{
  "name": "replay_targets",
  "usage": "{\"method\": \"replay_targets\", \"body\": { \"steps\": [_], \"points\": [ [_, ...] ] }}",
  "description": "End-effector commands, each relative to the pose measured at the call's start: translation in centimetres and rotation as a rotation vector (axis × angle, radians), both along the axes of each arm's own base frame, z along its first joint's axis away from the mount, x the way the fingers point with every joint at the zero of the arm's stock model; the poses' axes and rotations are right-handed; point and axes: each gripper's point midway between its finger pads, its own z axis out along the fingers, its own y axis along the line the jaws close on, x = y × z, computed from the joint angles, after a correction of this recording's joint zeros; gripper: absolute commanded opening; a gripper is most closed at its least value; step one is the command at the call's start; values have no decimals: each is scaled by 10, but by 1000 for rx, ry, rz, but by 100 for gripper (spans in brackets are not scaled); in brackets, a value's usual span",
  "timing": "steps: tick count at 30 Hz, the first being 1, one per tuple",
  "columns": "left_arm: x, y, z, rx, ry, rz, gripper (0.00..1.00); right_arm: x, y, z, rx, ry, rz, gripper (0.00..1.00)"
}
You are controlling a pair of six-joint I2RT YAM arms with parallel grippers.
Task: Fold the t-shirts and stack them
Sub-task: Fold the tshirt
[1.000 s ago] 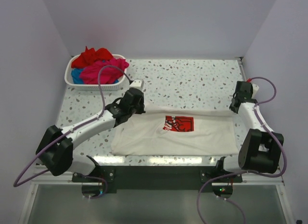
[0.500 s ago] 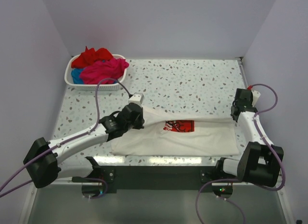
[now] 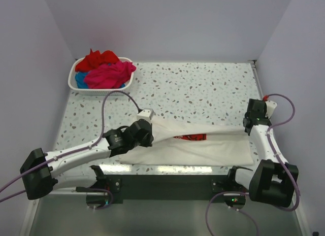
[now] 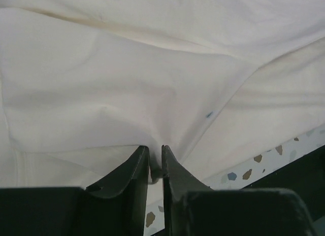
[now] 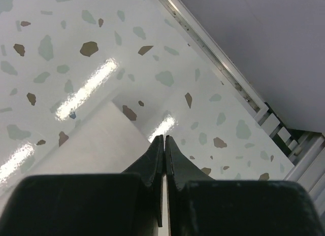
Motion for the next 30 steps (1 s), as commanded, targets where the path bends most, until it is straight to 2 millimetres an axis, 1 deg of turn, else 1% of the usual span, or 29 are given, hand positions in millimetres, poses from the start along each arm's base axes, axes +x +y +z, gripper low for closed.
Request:
{"method": "replay_targets", "body": {
  "steps": [1,2,3,4,5,6,7,8,9,10,11,13,14,15,16,17,18,19,20,21,22,24,25,27,30],
  "points": [
    [-19,1,-7,13,34,-18,23,-9,-14,20,-85,-73,-89,0],
    [-22,0,-5,3,33,-26,33,-13,-14,19,-88,-76,-95,0],
    [-25,-1,-4,-7,40,-37,53,-15,-14,22,-93,-91,-97,2],
    [-27,-2,0,-25,42,-38,61,-15,-14,29,-101,-132,-100,7],
    [-27,-4,12,-63,23,-40,68,-17,-14,33,-107,-151,-100,25],
    [-25,-3,19,-75,4,-29,80,-20,-15,33,-115,-170,-108,40],
    [-22,-2,30,-92,-16,-19,85,-24,-15,43,-127,-222,-122,58],
    [-19,-1,42,-114,-46,-8,90,-26,-14,45,-128,-247,-126,73],
    [-12,3,48,-109,-81,18,98,-26,-14,50,-129,-286,-126,76],
    [-7,5,53,-102,-106,30,100,-27,-12,63,-134,-354,-121,78],
    [-1,5,57,-91,-121,44,100,-25,-9,69,-123,-391,-103,80],
    [13,14,55,-42,-141,84,100,-21,-4,82,-116,-475,-67,81],
    [20,15,49,-16,-136,97,100,-15,5,93,-95,-535,2,82],
    [25,16,46,-1,-139,99,100,-7,12,97,-75,-580,47,82],
    [35,20,41,-3,-144,127,100,0,19,101,-54,-604,90,83],
    [41,21,34,7,-136,135,100,10,31,100,-11,-613,169,84],
    [46,22,30,4,-129,139,100,15,34,101,5,-613,189,84],
    [53,22,29,-14,-131,149,100,19,37,94,29,-582,198,84],
    [56,24,20,6,-119,156,100,21,39,89,50,-555,201,84],
    [57,25,16,13,-114,157,100,29,40,83,77,-504,210,84],
    [58,25,12,21,-108,155,100,30,43,74,105,-458,220,84],
    [60,26,3,45,-94,161,100,38,50,60,156,-397,251,84],
    [60,30,-2,57,-91,170,100,41,58,55,197,-385,283,84],
    [61,32,-8,65,-84,178,98,43,66,42,250,-364,292,84],
    [62,40,-17,91,-80,195,96,47,82,31,338,-369,325,84]
  ]
}}
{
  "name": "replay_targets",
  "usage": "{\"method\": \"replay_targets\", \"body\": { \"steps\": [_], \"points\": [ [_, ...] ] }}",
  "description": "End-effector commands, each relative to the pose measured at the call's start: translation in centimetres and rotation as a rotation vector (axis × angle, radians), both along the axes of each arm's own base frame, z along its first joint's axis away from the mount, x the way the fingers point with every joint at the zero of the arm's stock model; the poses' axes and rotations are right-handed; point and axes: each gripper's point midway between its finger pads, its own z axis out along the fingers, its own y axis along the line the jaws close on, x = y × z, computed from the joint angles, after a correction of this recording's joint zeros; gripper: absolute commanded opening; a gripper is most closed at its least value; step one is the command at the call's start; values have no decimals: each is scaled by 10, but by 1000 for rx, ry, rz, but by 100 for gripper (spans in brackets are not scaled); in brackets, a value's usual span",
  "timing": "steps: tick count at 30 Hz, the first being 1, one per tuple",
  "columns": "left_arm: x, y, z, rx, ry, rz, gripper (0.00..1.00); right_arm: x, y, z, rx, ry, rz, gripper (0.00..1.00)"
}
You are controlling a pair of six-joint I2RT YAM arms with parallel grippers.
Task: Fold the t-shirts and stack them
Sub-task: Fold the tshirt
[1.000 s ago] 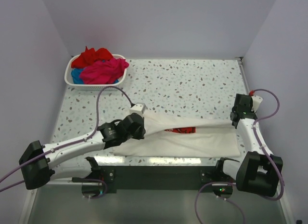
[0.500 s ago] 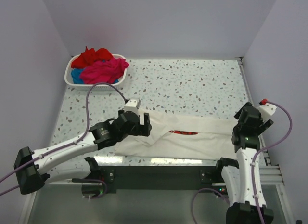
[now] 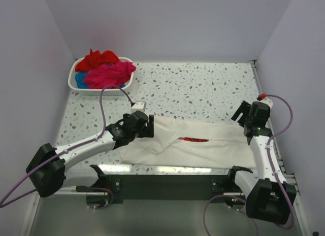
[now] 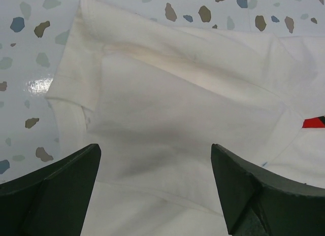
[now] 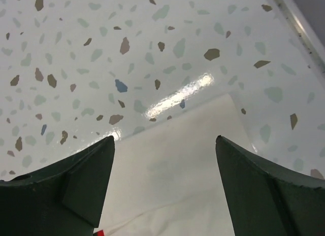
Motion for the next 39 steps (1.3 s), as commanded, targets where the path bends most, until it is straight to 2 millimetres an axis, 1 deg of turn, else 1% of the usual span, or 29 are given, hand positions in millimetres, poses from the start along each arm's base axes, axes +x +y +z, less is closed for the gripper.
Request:
{"method": "replay_targets", "body": {
  "steps": [1,2,4,5,12,15,18,19,20,22,23,24,25,26,28,29,31,32,34,37,38,39],
  "points": [
    [13,5,-1,4,-44,23,94,13,28,2,127,-42,101,83],
    [13,7,-5,14,-39,26,91,12,32,-3,149,-33,104,82],
    [16,13,-13,38,-32,40,89,13,33,-14,162,-6,105,82],
    [17,14,-15,43,-32,46,87,12,37,-19,179,6,120,81],
    [26,25,-36,70,-12,72,82,7,48,-46,199,89,155,80],
    [27,25,-44,76,0,68,79,9,53,-53,209,110,170,79],
    [27,24,-48,75,7,66,75,12,60,-55,195,133,191,78],
    [26,25,-50,77,9,66,74,14,68,-55,188,139,217,78],
    [26,27,-51,80,12,68,72,16,68,-53,169,142,216,78],
    [26,29,-53,85,14,71,71,19,78,-58,148,167,243,78],
    [26,31,-55,87,17,72,69,22,81,-57,146,169,247,78],
    [25,32,-57,85,21,72,67,22,81,-63,147,190,244,78],
    [25,32,-58,83,25,69,64,23,91,-64,143,199,275,78],
    [24,32,-59,84,28,67,60,24,92,-65,142,203,271,78],
    [24,33,-60,83,33,68,55,25,95,-69,144,215,276,78],
    [24,33,-61,84,32,67,51,27,95,-68,142,212,275,78],
    [25,33,-59,83,31,67,46,26,96,-69,140,219,277,78],
    [25,34,-60,86,33,66,40,26,95,-68,134,218,273,78],
    [24,34,-58,89,38,65,35,26,95,-68,132,220,275,78],
    [22,35,-52,83,33,65,19,26,94,-65,124,216,274,78],
    [22,35,-51,80,32,64,9,26,95,-66,125,217,273,78],
    [21,35,-50,77,29,62,6,26,95,-67,123,219,277,78]
  ]
}}
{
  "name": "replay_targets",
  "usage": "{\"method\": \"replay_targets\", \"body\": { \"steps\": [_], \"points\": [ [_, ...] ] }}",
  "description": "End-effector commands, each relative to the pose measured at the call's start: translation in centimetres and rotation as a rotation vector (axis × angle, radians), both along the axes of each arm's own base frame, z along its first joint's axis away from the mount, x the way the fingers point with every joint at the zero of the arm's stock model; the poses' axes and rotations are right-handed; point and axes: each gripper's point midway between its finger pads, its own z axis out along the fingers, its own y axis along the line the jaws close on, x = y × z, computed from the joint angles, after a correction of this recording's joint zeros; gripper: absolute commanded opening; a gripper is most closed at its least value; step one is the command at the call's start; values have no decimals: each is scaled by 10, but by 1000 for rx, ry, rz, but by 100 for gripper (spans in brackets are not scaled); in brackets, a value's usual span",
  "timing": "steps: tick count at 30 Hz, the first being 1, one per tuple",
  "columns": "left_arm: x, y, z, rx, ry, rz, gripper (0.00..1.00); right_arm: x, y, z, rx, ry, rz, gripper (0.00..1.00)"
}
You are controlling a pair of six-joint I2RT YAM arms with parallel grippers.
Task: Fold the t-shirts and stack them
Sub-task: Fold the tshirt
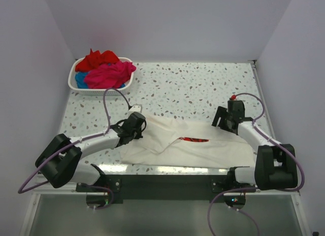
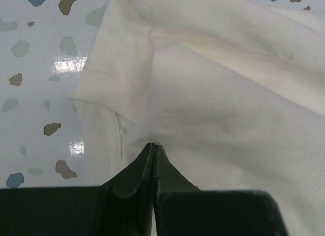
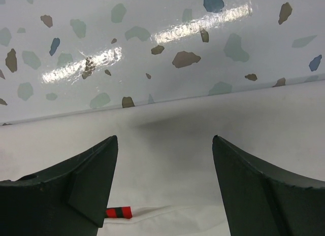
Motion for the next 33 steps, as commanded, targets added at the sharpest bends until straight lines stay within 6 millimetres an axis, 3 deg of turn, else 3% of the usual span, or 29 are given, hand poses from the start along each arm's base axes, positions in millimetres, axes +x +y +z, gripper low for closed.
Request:
{"method": "replay_targets", "body": {
  "steps": [1,4,5,6,7,8,10,12,21,27,33],
  "points": [
    [6,-2,15,-29,-44,-3,1,17,-1,17,-15,-58,-13,78],
    [3,1,17,-18,-33,-2,0,18,0,14,-13,-44,-10,78],
    [2,2,19,-15,-34,0,4,18,1,13,-12,-44,-9,78],
    [0,7,23,-12,-44,14,9,19,1,14,-11,-47,-6,78],
    [0,9,25,-10,-49,23,28,19,2,13,-6,-45,-6,78],
    [-1,13,26,-6,-55,36,36,18,2,13,-5,-43,-7,78],
    [-5,19,28,-9,-61,57,50,18,3,12,-3,-43,-2,78],
    [-9,26,23,-9,-49,78,54,18,4,13,0,-45,0,78],
    [-21,35,6,-38,0,88,50,18,4,13,2,-42,1,78],
    [-24,29,3,-76,8,61,45,19,6,10,2,-33,4,78],
    [-26,21,0,-113,18,40,30,21,7,8,-1,-22,3,78]
  ]
}}
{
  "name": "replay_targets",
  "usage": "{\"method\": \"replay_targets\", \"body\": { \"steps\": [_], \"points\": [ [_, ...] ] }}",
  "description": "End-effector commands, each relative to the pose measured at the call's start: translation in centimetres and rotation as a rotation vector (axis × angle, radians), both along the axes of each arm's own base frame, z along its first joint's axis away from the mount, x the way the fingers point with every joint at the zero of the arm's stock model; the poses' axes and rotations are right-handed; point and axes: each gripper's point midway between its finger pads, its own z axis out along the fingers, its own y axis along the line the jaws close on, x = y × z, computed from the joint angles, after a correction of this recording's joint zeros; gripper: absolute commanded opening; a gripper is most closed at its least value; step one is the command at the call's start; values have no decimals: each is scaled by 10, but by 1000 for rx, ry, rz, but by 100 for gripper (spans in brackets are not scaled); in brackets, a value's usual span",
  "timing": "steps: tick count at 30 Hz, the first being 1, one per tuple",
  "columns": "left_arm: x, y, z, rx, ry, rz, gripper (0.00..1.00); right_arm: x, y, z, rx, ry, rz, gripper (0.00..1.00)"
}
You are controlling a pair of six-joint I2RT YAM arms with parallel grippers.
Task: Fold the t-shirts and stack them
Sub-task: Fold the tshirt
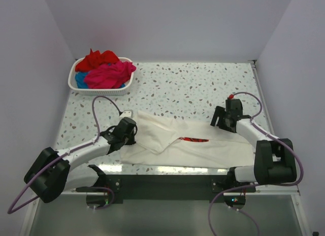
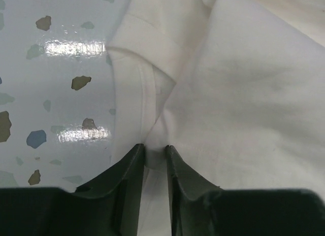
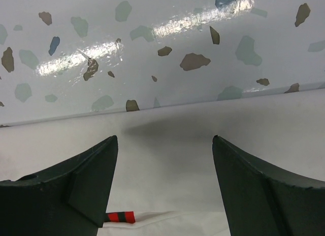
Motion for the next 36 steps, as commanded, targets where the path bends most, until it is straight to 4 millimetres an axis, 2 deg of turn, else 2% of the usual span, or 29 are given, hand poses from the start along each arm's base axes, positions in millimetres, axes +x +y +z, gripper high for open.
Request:
{"method": "replay_targets", "body": {
  "steps": [1,3,4,7,15,20,26,29,32,34,36],
  "points": [
    [5,-9,5,-60,-25,-8,24,18,1,11,-3,-43,-14,78],
    [4,-10,6,-65,-27,-12,16,17,1,9,-4,-35,-15,78],
    [4,-9,7,-67,-26,-10,8,18,1,9,-4,-31,-17,79],
    [3,-9,14,-80,-36,-5,0,18,0,6,-7,-20,-18,79],
    [-7,-13,47,-163,-55,-7,0,19,1,3,-9,-11,-19,79],
    [-28,-14,47,-218,-2,-14,0,20,-1,0,-17,-2,-18,79],
    [-47,-13,63,-302,11,-6,0,20,-3,0,-35,8,-15,79],
    [-53,-17,70,-344,17,-20,0,19,1,9,-38,-6,-2,78],
    [-56,-19,66,-349,35,-23,0,13,16,25,-38,-41,37,78],
    [-56,-18,62,-335,46,-24,0,7,35,39,-32,-78,77,78],
    [-55,-18,62,-331,44,-20,0,-6,60,44,-15,-87,136,77]
  ]
}}
